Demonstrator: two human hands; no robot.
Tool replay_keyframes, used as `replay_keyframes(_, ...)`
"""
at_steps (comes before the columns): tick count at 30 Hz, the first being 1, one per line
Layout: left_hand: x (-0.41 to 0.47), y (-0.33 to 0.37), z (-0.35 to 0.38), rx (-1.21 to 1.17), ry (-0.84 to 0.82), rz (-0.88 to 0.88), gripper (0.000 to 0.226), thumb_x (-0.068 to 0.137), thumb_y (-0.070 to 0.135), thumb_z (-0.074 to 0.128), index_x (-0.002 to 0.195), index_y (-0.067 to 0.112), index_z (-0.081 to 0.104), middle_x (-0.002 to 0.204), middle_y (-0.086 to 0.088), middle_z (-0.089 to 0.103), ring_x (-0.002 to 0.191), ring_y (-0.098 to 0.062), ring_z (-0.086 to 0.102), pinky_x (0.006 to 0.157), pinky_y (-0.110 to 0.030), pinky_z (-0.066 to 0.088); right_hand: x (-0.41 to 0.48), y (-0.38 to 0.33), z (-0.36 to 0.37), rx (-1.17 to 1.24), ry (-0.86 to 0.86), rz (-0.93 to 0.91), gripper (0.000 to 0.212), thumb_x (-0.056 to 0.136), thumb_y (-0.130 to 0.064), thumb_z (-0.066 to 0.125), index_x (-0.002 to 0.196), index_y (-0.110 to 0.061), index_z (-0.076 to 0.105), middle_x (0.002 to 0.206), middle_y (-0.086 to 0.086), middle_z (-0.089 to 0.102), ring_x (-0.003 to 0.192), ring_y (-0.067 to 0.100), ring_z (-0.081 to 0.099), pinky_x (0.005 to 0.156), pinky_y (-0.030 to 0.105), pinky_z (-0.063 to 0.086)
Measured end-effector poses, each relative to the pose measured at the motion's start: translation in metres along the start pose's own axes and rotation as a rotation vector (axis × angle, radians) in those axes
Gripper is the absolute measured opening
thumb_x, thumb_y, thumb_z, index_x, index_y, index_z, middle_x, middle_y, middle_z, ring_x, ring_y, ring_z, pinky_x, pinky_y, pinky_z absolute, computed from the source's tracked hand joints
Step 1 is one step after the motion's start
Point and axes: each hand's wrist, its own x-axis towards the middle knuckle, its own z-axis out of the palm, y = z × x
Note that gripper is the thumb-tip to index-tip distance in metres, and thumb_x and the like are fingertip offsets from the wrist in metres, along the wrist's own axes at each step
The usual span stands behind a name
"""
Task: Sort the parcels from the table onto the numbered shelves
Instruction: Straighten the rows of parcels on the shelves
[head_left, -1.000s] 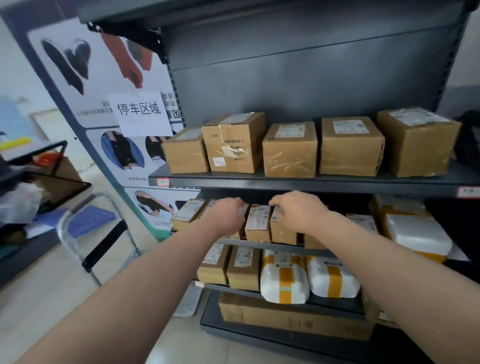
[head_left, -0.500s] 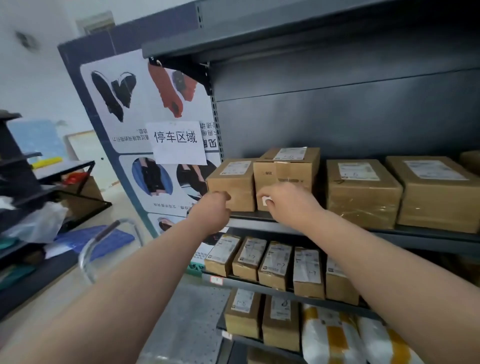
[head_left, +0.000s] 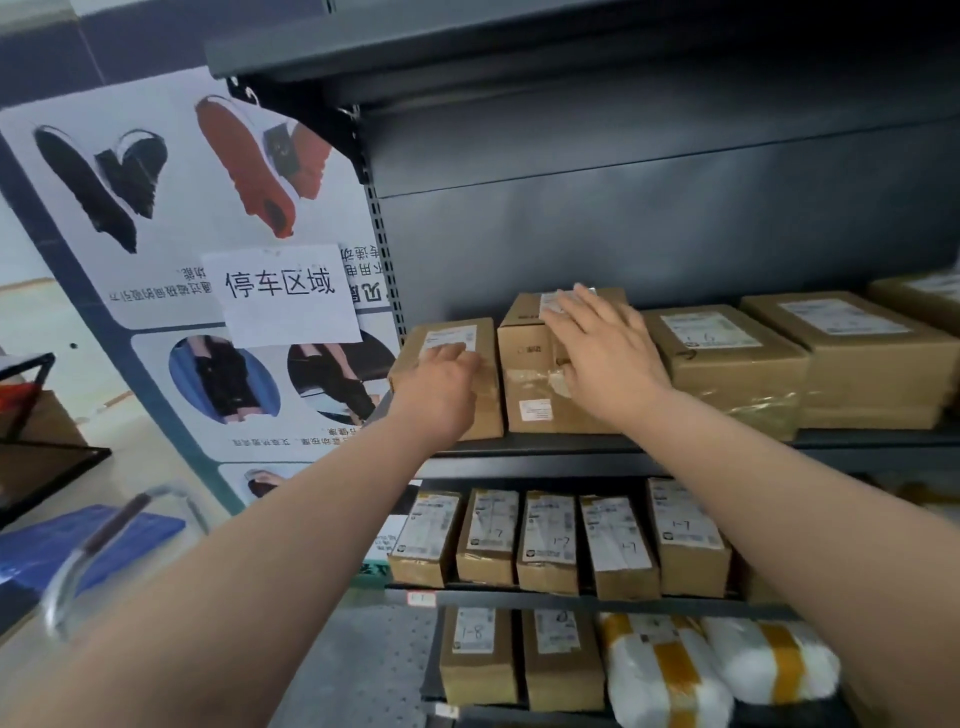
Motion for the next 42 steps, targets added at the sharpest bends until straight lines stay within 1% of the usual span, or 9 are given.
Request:
replay_keyframes(4, 0.01, 0.018, -0.003, -0.038, 0.012, -0.019, 0.05, 0.093, 0.014, 0.052, 0.143, 0.013, 0.043, 0.151, -0.01, 0.039, 0.14, -0.029, 0.032, 0.114, -0.047, 0.031, 0.008, 0.012, 0.002, -0.025, -0.169, 0.086, 0.075, 0.091, -0.019, 0.056, 0.153, -0.018, 0.015, 0.161, 0.001, 0.013, 0.149, 0.019, -0.002, 0.119, 0.05, 0.003)
replay_keyframes(8, 0.017, 0.027, -0.007, -0.074, 0.021, -0.047, 0.053, 0.093, 0.013, 0.049, 0.145, 0.011, 0.037, 0.145, -0.011, 0.045, 0.136, -0.03, 0.036, 0.113, -0.044, 0.032, 0.013, 0.022, 0.004, 0.027, -0.246, 0.228, 0.07, 0.092, -0.024, 0.055, 0.152, -0.028, 0.019, 0.162, 0.003, 0.006, 0.147, 0.036, -0.007, 0.117, 0.058, 0.002)
replay_keyframes(12, 0.027, 0.03, -0.011, -0.176, -0.014, -0.096, 0.076, 0.091, 0.011, 0.051, 0.155, 0.015, 0.01, 0.143, -0.018, 0.047, 0.135, -0.034, 0.039, 0.112, -0.046, 0.034, 0.013, 0.029, 0.002, 0.182, -0.3, 0.277, 0.064, 0.093, -0.02, 0.055, 0.147, -0.037, 0.026, 0.157, 0.007, 0.019, 0.135, 0.04, 0.034, 0.103, 0.046, 0.04)
replay_keyframes(14, 0.031, 0.032, -0.011, -0.168, 0.011, -0.095, 0.078, 0.091, 0.011, 0.053, 0.156, 0.016, 0.009, 0.15, -0.016, 0.04, 0.14, -0.033, 0.033, 0.115, -0.046, 0.03, 0.011, 0.031, 0.0, 0.218, -0.278, 0.25, 0.068, 0.093, -0.021, 0.057, 0.149, -0.036, 0.022, 0.157, 0.006, 0.018, 0.13, 0.034, 0.041, 0.097, 0.042, 0.044)
replay_keyframes(17, 0.032, 0.046, -0.012, -0.121, 0.122, 0.002, 0.077, 0.091, 0.015, 0.058, 0.155, 0.016, 0.014, 0.16, -0.009, 0.02, 0.148, -0.027, 0.015, 0.121, -0.043, 0.017, 0.004, 0.045, -0.002, 0.154, -0.216, 0.203, 0.081, 0.092, -0.038, 0.061, 0.153, -0.031, 0.008, 0.162, 0.004, 0.007, 0.147, 0.028, 0.015, 0.116, 0.046, 0.021)
replay_keyframes(20, 0.033, 0.075, -0.012, -0.061, 0.208, 0.164, 0.075, 0.091, 0.019, 0.059, 0.154, 0.016, 0.018, 0.161, -0.009, 0.017, 0.149, -0.026, 0.01, 0.122, -0.043, 0.01, -0.013, 0.07, -0.008, 0.022, -0.268, 0.193, 0.097, 0.082, -0.055, 0.064, 0.154, -0.024, 0.007, 0.162, 0.002, 0.004, 0.149, 0.021, -0.003, 0.119, 0.049, 0.004)
replay_keyframes(27, 0.049, 0.139, 0.001, -0.068, 0.163, 0.327, 0.059, 0.093, 0.017, 0.054, 0.149, 0.017, 0.035, 0.161, -0.007, 0.021, 0.149, -0.023, 0.011, 0.122, -0.042, 0.008, -0.053, 0.126, -0.012, -0.09, -0.391, 0.262, 0.088, 0.083, -0.027, 0.071, 0.152, -0.027, 0.017, 0.161, -0.001, 0.012, 0.149, 0.02, -0.001, 0.118, 0.051, 0.005)
replay_keyframes(31, 0.045, 0.15, 0.006, -0.07, 0.183, 0.356, 0.058, 0.095, 0.016, 0.053, 0.149, 0.016, 0.034, 0.161, -0.005, 0.02, 0.15, -0.02, 0.009, 0.122, -0.039, 0.004, -0.052, 0.132, -0.001, -0.098, -0.34, 0.25, 0.085, 0.085, -0.028, 0.069, 0.152, -0.029, 0.017, 0.159, 0.0, 0.022, 0.148, 0.021, 0.013, 0.117, 0.049, 0.009)
replay_keyframes(42, 0.053, 0.22, 0.022, -0.184, 0.255, 0.52, 0.055, 0.09, 0.003, 0.055, 0.143, 0.012, 0.045, 0.153, -0.008, 0.039, 0.145, -0.022, 0.027, 0.121, -0.036, 0.011, -0.119, 0.183, -0.015, -0.094, -0.119, 0.248, 0.081, 0.089, -0.039, 0.062, 0.153, -0.017, 0.019, 0.162, 0.004, 0.011, 0.149, 0.02, -0.002, 0.119, 0.047, -0.001)
